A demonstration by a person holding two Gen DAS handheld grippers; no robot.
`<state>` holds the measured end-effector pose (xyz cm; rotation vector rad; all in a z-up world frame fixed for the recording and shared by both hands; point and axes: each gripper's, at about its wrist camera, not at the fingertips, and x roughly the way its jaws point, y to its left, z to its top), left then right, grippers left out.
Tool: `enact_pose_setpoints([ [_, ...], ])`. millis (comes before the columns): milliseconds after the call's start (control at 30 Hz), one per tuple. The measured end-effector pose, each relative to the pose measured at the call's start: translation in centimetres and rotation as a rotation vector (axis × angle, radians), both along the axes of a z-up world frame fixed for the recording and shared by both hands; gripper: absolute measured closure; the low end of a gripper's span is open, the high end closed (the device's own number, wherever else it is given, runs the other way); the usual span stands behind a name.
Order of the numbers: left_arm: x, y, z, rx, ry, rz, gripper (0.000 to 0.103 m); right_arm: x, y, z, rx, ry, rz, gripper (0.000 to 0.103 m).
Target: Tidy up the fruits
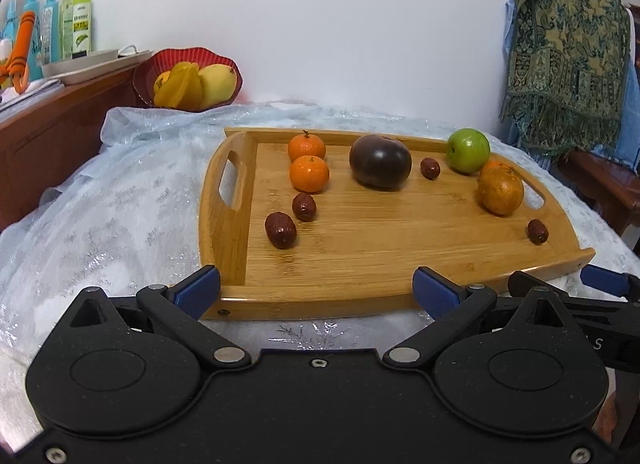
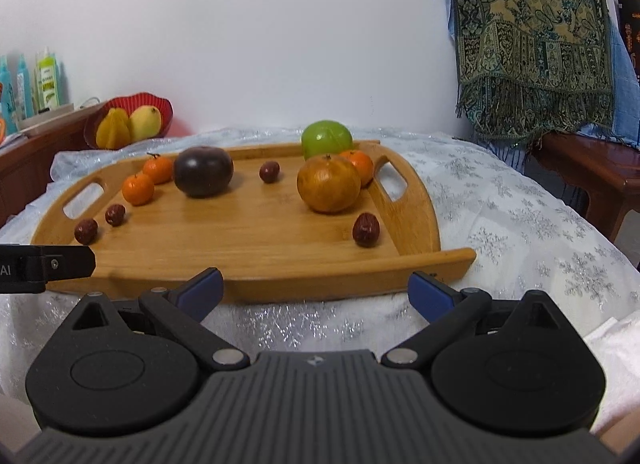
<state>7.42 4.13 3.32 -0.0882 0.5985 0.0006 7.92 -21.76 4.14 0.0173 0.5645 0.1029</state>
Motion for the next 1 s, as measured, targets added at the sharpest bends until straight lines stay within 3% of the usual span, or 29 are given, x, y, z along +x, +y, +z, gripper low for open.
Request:
enact_pose_setpoints([
  [300, -0.8, -0.1, -0.3, -0.020, 0.001, 0.014, 0.001, 0.6, 0.6, -0.9, -0.030, 0.041, 0.007, 0.000],
  [467, -0.8, 0.3, -1.3, -0.073, 0.059, 0.036, 0.001, 0.9, 0.8, -1.3, -0.041, 0.062, 0.006, 0.000],
  [1000, 0.6, 0.1, -2.7, -0.001, 0.113, 0.080, 0.000, 0.9, 1.0, -2.0, -0.051, 0.064, 0.011, 0.000],
])
